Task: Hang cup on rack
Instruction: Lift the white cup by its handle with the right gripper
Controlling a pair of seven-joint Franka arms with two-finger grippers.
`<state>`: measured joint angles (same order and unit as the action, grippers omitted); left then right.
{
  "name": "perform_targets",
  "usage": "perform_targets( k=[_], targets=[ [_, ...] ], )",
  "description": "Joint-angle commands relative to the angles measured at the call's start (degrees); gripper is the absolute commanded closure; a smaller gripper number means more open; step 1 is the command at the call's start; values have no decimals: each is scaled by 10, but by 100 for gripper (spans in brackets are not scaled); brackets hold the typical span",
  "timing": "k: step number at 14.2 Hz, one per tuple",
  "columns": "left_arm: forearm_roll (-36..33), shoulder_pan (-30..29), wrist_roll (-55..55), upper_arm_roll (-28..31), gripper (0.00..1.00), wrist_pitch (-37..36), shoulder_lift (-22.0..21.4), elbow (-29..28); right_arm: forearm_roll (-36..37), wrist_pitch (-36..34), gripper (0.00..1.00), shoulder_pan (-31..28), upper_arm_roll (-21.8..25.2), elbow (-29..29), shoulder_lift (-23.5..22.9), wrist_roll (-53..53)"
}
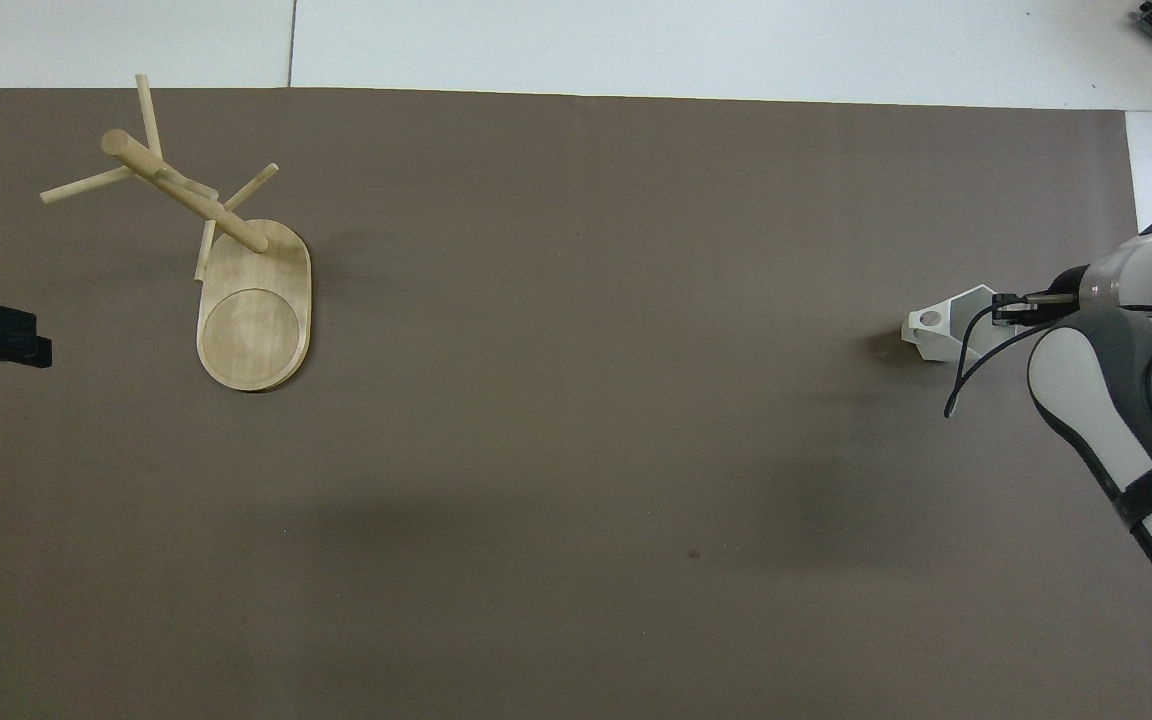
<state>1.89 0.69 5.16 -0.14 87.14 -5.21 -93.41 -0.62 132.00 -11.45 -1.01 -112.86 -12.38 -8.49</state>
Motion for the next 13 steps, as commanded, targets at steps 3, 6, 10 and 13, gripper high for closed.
perform_targets(
  k=[3,6,10,13],
  targets=[
    [0,-5,-8,-2,0,-1,-13,-15,4,0,100,-8,-5,-9,9,-9],
    [0,-5,-8,-2,0,-1,-13,-15,3,0,100,-9,-5,-6,8,-7],
    [0,-5,-8,-2,0,-1,-13,-14,-4,-25,100,-9,-4,22,6,-6],
    [0,-5,-8,-2,0,-1,-13,-15,-5,-50,100,-10,-4,51,3,-6]
  ],
)
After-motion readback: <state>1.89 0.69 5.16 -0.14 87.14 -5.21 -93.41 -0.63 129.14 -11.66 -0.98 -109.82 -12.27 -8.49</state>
